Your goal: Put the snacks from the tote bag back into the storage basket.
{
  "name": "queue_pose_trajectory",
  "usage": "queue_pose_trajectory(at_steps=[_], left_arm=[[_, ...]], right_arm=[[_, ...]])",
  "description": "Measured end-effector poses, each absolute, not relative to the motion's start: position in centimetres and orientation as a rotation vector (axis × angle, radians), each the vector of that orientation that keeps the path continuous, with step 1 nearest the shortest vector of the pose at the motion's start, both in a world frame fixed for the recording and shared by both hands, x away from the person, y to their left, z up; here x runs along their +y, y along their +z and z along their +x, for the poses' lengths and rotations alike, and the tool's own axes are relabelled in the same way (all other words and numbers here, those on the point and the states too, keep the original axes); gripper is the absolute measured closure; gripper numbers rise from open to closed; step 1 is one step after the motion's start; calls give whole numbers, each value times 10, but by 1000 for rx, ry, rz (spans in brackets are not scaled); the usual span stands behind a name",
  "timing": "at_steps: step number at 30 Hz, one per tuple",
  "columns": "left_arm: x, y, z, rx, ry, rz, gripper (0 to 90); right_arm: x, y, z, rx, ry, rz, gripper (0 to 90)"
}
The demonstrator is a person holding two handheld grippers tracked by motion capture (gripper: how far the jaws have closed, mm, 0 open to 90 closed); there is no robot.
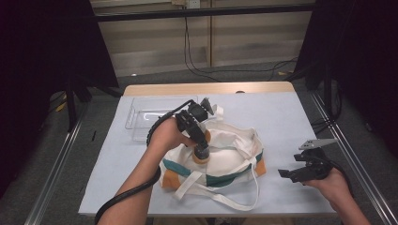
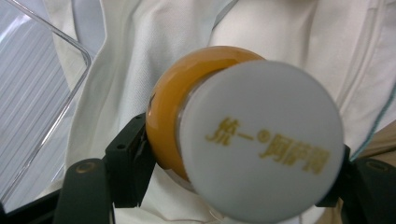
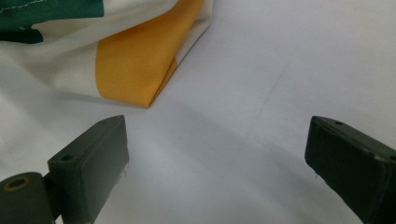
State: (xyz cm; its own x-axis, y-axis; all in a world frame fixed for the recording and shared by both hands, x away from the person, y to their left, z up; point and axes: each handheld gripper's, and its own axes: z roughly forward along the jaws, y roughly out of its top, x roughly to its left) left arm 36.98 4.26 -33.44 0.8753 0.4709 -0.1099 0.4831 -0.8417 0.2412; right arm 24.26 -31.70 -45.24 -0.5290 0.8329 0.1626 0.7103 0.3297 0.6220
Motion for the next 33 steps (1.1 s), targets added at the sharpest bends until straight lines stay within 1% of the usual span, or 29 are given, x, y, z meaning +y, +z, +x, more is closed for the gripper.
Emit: queue_pose_trajectory(at_steps=[3,4,10,33], left_arm=[[44,-327,372,686,-72,2817,308],[43,-326,370,732,-75,2789,307],[46,-315,371,707,-84,2798,308],[48,-286,381,740,-117,2793,308]], right_arm=[[-317,-452,243,2399,976,1406,60],[-317,-452,243,2398,978,1404,60],[-317,-452,242,2400,977,1407,60],[-318,-451,243,2399,986,1407,60]])
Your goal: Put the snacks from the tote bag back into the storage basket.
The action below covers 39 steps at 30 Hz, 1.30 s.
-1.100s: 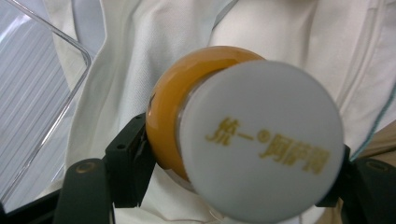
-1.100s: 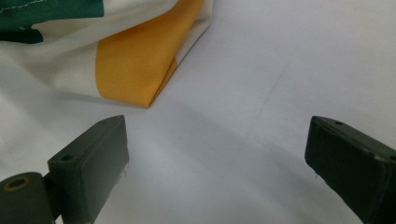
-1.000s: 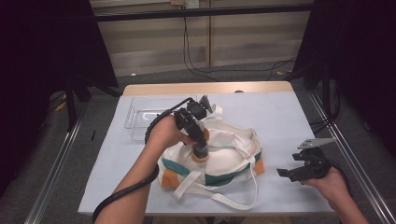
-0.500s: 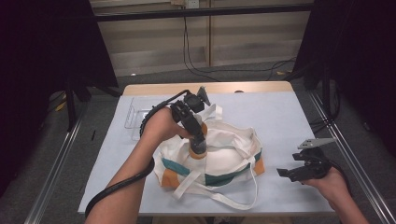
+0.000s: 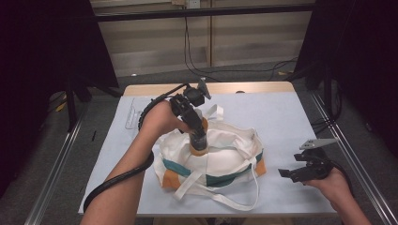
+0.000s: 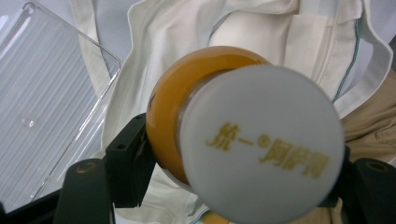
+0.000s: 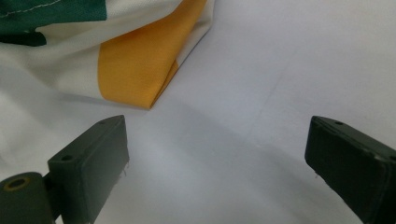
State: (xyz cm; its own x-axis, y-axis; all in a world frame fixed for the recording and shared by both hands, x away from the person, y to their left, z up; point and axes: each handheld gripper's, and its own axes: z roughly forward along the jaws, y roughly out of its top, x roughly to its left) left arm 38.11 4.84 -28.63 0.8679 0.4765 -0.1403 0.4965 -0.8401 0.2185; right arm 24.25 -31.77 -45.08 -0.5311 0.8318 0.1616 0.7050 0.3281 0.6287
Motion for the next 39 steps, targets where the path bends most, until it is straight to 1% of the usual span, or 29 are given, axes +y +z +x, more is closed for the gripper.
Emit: queue_pose_trajectory(at_steps=[16,20,21,22,37,38,39], left_arm=[[51,-273,390,729,-119,2824,308],[54,-270,391,764,-119,2792,308],[55,-269,392,741,-118,2803,308],[55,-268,392,768,-124,2794,308],[60,-256,401,778,-96,2785,308],[60,-256,401,799,-103,2777,308],[60,-254,403,775,-102,2787,308]], right_arm=[[-319,-450,243,2387,989,1409,59],[-318,-450,243,2397,987,1405,59],[-318,-449,242,2397,988,1404,59],[-318,-449,242,2397,987,1404,59],[-319,-450,243,2401,984,1407,59],[-319,-450,243,2399,988,1411,59],[-319,-450,243,2401,990,1409,59]])
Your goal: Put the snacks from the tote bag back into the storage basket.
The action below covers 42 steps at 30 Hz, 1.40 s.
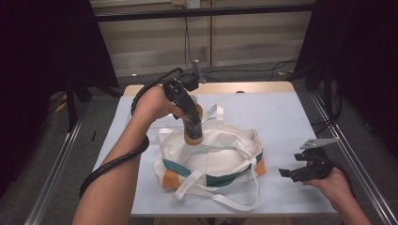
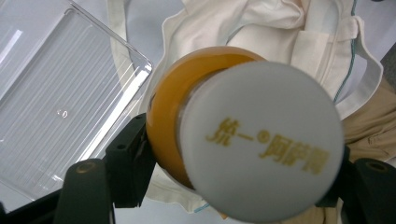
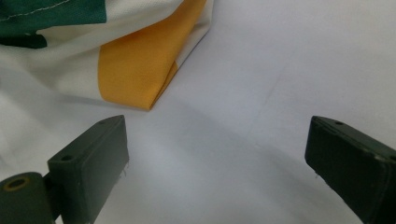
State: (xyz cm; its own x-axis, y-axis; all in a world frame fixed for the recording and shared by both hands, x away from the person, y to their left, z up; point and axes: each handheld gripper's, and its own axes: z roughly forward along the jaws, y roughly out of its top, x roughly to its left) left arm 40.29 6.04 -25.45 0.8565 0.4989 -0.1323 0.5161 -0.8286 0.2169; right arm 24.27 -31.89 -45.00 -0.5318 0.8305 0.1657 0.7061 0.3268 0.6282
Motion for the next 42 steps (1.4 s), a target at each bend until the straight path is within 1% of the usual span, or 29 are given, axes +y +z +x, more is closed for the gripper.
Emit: queue_pose_trajectory(at_steps=[7,23,30,42], left_arm=[[62,-251,407,815,-100,2769,308],[65,-246,416,812,-93,2768,308],[70,-246,421,858,-91,2754,308],[77,-248,431,878,-74,2757,308]], right_arm=[[-319,-450,243,2399,985,1406,59],[-316,-451,244,2412,986,1386,59],[-317,-451,244,2407,988,1387,59],[-316,-451,245,2411,991,1386,59]])
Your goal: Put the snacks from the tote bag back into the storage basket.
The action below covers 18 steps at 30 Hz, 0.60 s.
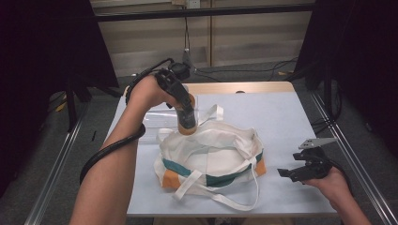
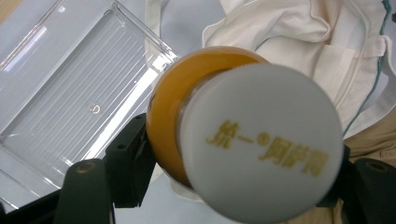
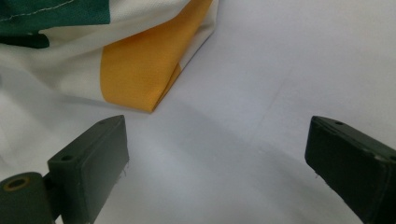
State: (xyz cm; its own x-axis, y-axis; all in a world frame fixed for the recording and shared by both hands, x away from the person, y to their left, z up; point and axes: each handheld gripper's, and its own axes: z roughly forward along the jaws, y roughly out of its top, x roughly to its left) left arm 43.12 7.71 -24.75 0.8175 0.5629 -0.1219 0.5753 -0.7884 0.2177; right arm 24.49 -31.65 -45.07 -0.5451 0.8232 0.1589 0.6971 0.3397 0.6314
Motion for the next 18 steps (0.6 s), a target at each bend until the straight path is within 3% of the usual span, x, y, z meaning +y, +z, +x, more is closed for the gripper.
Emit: queue_pose_trajectory(at_steps=[18], left_arm=[[79,-249,445,902,-61,2758,308]], right_arm=[[-317,-452,247,2422,981,1384,59]])
